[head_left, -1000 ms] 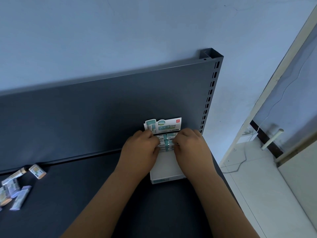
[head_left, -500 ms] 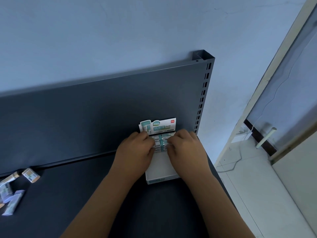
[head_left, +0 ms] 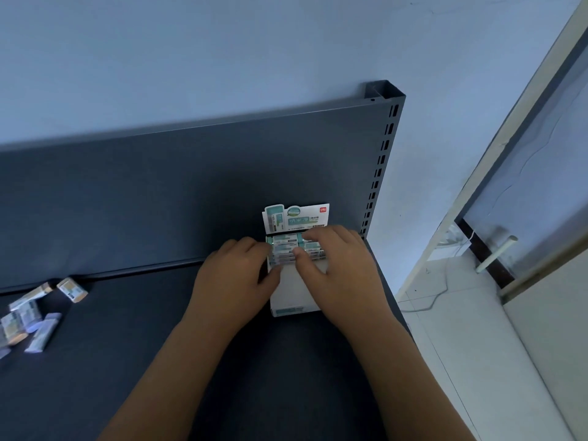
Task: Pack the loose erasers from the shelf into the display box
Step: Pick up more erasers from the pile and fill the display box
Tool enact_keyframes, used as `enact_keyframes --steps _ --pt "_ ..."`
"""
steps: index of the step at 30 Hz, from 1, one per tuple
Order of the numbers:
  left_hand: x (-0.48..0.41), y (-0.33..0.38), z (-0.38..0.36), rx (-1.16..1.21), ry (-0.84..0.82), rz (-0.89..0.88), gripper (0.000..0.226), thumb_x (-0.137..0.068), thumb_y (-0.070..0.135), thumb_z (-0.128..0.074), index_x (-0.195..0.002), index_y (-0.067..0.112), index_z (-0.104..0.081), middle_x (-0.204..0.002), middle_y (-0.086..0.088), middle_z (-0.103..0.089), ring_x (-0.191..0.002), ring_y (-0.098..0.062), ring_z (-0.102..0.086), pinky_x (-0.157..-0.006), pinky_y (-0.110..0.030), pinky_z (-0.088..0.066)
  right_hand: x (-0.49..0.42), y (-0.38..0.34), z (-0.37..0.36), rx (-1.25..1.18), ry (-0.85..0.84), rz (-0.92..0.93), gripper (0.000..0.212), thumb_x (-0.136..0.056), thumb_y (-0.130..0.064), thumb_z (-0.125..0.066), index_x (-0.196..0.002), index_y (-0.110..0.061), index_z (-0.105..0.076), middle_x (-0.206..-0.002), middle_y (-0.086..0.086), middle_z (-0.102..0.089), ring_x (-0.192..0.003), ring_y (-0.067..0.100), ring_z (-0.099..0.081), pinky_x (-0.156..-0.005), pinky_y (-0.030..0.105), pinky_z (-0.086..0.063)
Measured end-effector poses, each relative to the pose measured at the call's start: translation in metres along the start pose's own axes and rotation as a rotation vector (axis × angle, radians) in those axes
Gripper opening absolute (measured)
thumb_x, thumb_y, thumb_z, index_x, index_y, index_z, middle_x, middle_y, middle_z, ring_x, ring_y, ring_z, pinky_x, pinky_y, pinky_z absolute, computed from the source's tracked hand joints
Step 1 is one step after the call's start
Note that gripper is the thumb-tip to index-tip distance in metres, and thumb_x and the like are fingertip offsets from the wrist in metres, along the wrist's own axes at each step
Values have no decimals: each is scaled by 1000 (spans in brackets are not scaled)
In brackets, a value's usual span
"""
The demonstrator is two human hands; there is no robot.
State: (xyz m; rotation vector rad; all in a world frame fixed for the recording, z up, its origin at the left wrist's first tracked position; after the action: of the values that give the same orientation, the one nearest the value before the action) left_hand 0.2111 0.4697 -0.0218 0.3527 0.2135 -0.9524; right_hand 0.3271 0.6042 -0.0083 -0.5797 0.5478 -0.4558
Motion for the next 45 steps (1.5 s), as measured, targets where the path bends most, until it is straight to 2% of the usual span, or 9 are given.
enact_keyframes --steps 4,7,13,18,24,30,34,38,45 --pt "23 -10 6 35 -19 113 50 -87 61 -49 -119 27 -67 -105 7 -68 -91 -16 -60 -71 -37 -54 8 -14 -8 -58 -104 18 48 -91 -53 -52 -129 -26 -60 -130 -11 -58 -122 10 -47 -99 27 -43" --pt "40 -18 10 3 -6 187 59 -85 66 -47 -118 22 -69 -109 4 -69 -97 -19 -63 -73 -37 -55 16 -25 -19 -89 -145 40 47 -91 -54 -54 -128 -26 -59 -128 -10 -58 -120 10 -46 -102 29 -42" --pt "74 -55 26 -18 5 243 62 -85 70 -47 -118 21 -68 -110 5 -69 -98 -19 -63 -78 -41 -55 26 -61 -52 -93 -155 86 42 -94 -49 -56 -127 -24 -62 -124 -11 -60 -119 8 -50 -101 21 -37" --pt "113 -116 54 -6 64 281 62 -85 67 -45 -116 18 -69 -107 3 -69 -97 -21 -62 -77 -40 -54 42 -120 -104 -103 -209 112 44 -95 -49 -54 -131 -26 -59 -127 -14 -57 -123 6 -46 -103 25 -42" --pt "178 -229 91 20 11 250 55 -85 62 -49 -118 22 -67 -108 5 -68 -99 -17 -61 -81 -35 -52 67 -222 -200 -72 -240 109 43 -97 -42 -55 -135 -21 -57 -131 -10 -55 -126 8 -43 -106 27 -41" --pt "232 -326 140 104 52 113 25 -88 39 -57 -102 21 -67 -98 6 -63 -93 -18 -57 -80 -35 -47 98 -332 -281 -85 -268 87 26 -94 -30 -57 -118 -24 -64 -115 -9 -59 -111 11 -51 -98 31 -45" --pt "261 -369 159 177 56 64 20 -90 31 -57 -104 21 -68 -100 6 -64 -96 -18 -58 -84 -36 -46 114 -375 -310 -40 -274 88 28 -92 -34 -52 -116 -26 -65 -113 -10 -61 -112 14 -54 -99 31 -44" --pt "288 -409 173 179 77 137 22 -91 35 -59 -107 23 -69 -104 8 -65 -99 -17 -56 -86 -35 -47 122 -398 -323 -17 -287 68 28 -93 -28 -60 -120 -24 -65 -118 -8 -60 -118 13 -48 -98 28 -43" --pt "311 -465 190 157 66 254 25 -91 25 -62 -117 25 -66 -113 9 -61 -103 -20 -53 -85 -38 -49 127 -431 -347 5 -321 108 29 -92 -25 -60 -120 -23 -66 -118 -8 -59 -116 11 -47 -97 29 -43"
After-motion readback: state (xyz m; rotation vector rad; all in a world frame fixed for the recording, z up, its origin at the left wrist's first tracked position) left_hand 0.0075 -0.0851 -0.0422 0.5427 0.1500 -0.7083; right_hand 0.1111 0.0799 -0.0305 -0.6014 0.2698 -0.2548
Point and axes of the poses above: each hand's wrist, its own x-axis away from the middle knuckle, its own z-axis out of the back of the hand, y = z × x, the point moved 5 cm from there along -x, towards the middle knuckle
